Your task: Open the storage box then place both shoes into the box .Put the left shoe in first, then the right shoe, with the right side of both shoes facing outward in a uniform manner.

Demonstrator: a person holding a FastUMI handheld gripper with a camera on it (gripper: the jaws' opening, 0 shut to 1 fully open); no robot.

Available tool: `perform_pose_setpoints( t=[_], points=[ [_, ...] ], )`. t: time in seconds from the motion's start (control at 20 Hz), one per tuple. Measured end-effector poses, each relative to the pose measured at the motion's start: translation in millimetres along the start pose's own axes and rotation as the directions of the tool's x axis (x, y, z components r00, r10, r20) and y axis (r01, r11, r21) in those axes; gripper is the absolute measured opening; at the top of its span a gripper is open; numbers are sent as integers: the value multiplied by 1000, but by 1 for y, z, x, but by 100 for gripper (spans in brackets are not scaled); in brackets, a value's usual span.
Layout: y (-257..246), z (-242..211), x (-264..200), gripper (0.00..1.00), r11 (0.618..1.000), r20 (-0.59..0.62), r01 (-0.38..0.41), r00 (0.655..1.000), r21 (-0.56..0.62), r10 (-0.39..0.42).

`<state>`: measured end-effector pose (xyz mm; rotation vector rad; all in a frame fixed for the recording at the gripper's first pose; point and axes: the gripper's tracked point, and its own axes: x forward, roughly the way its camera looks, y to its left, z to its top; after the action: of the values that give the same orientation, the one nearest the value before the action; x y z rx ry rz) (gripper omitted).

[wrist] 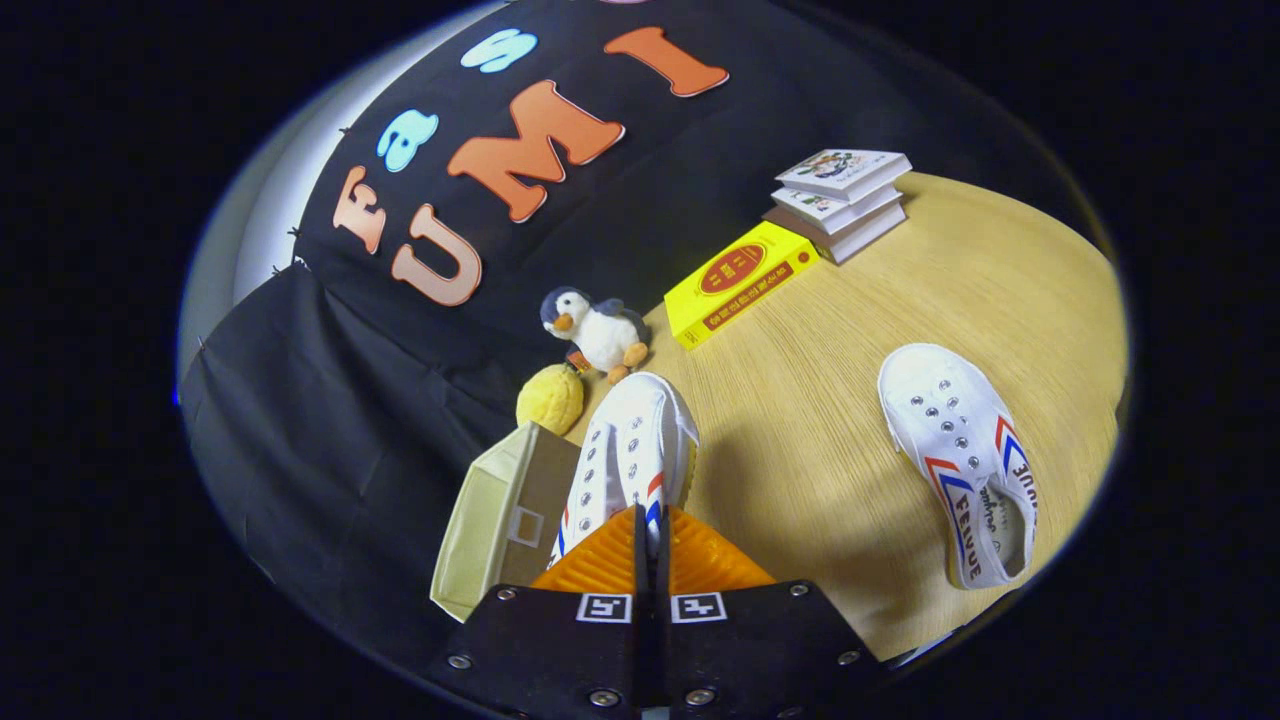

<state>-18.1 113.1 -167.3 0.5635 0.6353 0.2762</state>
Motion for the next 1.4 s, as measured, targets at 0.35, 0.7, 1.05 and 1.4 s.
perform_pose_setpoints(
  t=[0.35, 0.7, 1.05, 1.4],
  points=[
    [91, 10, -11, 0, 999, 85, -50, 995, 10, 49],
    [144, -26, 23, 0, 999, 73, -37, 997, 6, 37],
    [168, -77, 75, 0, 999, 30, 32, 999, -9, -32],
    [184, -121, 117, 0, 994, -25, 81, 996, -72, -83]
  ],
)
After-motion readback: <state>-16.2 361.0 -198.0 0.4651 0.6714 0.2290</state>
